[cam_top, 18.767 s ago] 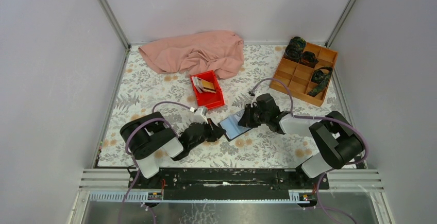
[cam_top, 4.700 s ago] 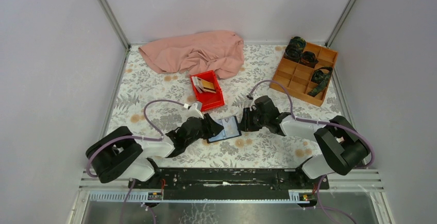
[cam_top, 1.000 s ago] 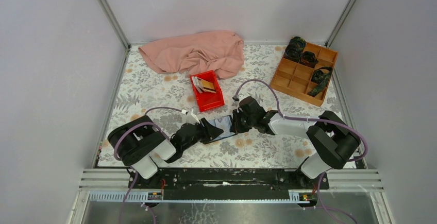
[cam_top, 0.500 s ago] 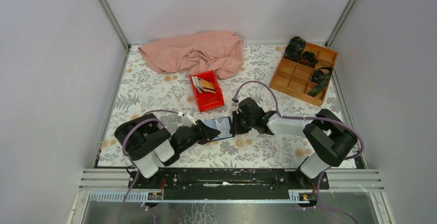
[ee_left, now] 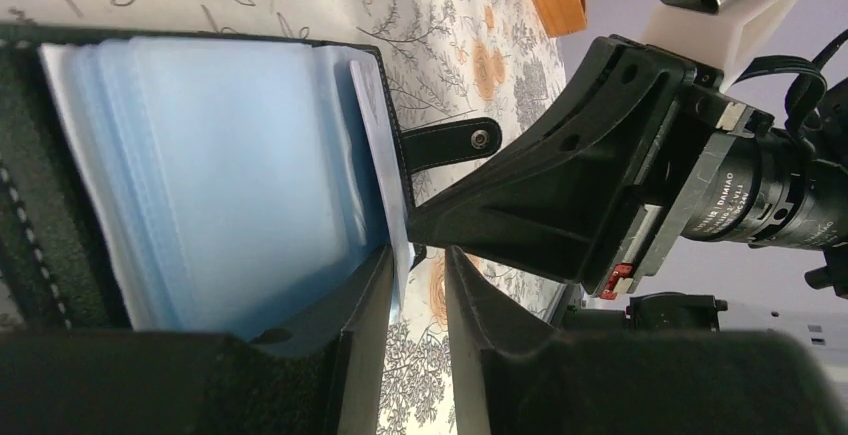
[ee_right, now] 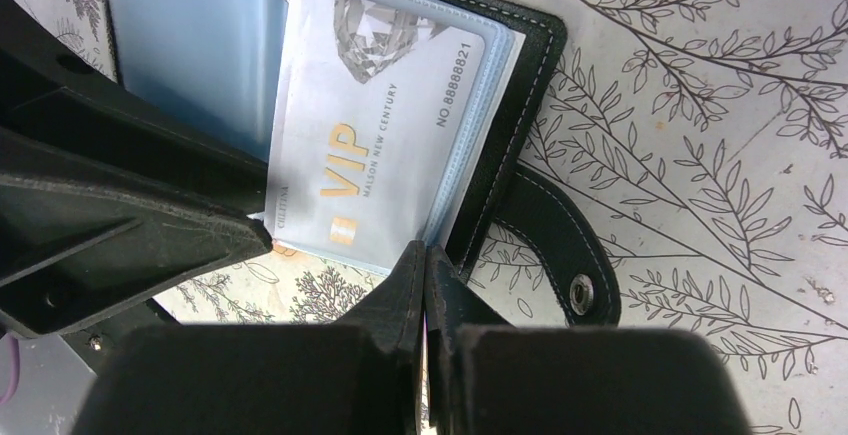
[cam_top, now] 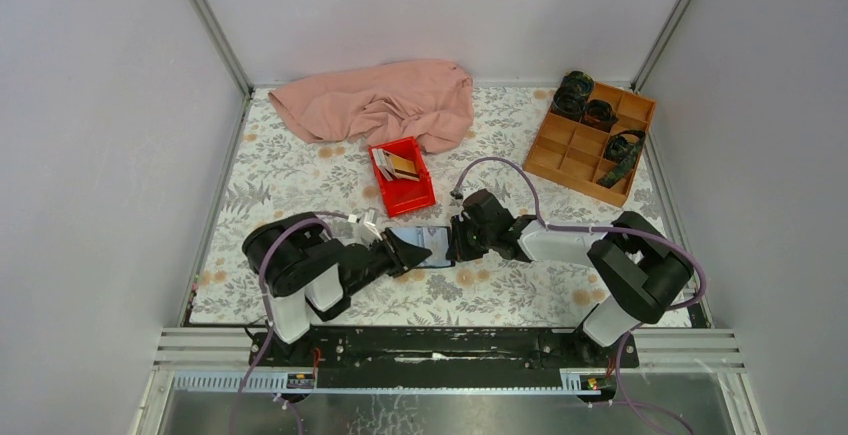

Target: Take the credit cards out of the card holder

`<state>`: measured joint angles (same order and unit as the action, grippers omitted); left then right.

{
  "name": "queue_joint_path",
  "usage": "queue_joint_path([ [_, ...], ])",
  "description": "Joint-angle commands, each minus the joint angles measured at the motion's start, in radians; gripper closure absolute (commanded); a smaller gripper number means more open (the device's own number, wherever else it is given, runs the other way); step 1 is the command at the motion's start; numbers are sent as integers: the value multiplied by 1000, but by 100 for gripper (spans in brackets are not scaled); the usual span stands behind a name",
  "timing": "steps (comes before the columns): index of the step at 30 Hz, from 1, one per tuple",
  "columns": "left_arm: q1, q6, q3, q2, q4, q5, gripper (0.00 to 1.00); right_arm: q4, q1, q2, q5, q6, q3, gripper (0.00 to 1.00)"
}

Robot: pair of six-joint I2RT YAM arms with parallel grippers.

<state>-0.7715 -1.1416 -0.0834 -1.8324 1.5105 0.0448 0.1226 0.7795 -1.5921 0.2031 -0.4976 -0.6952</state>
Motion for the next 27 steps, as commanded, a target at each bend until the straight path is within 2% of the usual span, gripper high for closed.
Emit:
queue_joint_path([
  [1, 1, 39, -43, -1, 88, 76, 68, 39, 12, -18, 39, -4, -8, 100],
  [14, 1, 13, -137, -147, 92, 171, 68, 21, 11, -15, 25, 8, -13, 100],
  [17, 1, 10, -141, -151, 92, 180, 71, 20, 11, -17, 23, 8, -13, 100],
  [20, 3, 13, -126, -130, 92, 170, 78, 19, 10, -14, 14, 8, -12, 100],
  [27, 33, 16, -78, -87, 93, 175, 82, 22, 2, -4, 16, 5, -3, 100],
])
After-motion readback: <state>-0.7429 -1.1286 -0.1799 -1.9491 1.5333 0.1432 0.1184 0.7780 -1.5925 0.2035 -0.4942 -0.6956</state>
